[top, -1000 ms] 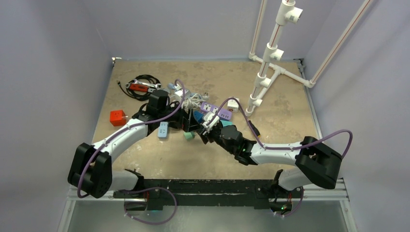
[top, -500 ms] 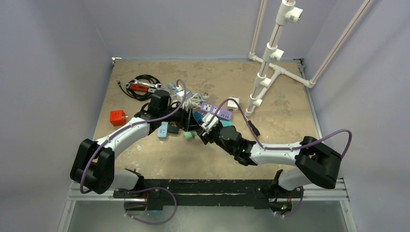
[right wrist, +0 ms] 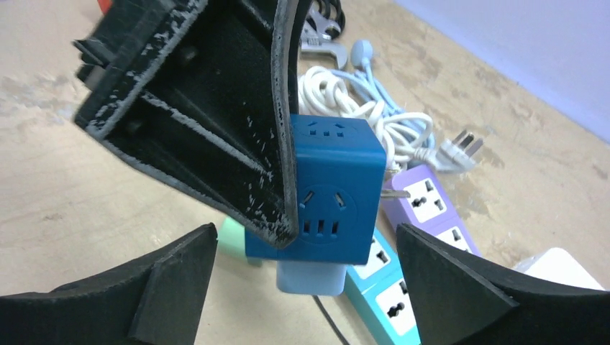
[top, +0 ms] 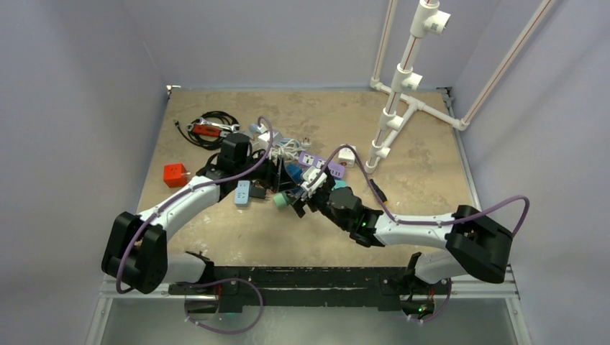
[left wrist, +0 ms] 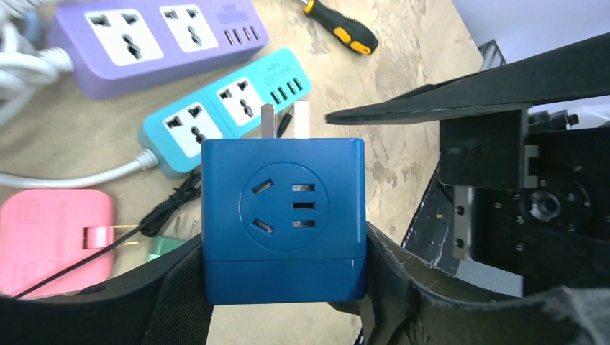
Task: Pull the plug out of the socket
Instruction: Remove the plug from the socket.
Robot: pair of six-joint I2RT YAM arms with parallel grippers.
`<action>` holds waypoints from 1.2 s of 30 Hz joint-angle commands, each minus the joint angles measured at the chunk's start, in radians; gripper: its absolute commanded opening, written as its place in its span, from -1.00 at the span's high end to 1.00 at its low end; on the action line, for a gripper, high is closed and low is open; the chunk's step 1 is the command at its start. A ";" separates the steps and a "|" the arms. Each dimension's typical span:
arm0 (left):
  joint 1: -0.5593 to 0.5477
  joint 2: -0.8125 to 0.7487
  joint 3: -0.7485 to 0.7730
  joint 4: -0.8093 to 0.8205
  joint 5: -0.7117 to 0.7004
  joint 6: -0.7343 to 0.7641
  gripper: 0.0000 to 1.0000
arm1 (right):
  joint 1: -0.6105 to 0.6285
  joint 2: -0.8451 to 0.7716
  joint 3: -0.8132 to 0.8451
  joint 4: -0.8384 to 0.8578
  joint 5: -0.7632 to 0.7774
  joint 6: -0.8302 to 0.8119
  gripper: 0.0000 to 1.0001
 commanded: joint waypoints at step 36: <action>0.037 -0.176 -0.029 0.261 0.308 -0.164 1.00 | -0.074 -0.122 -0.154 0.375 -0.156 -0.008 -0.83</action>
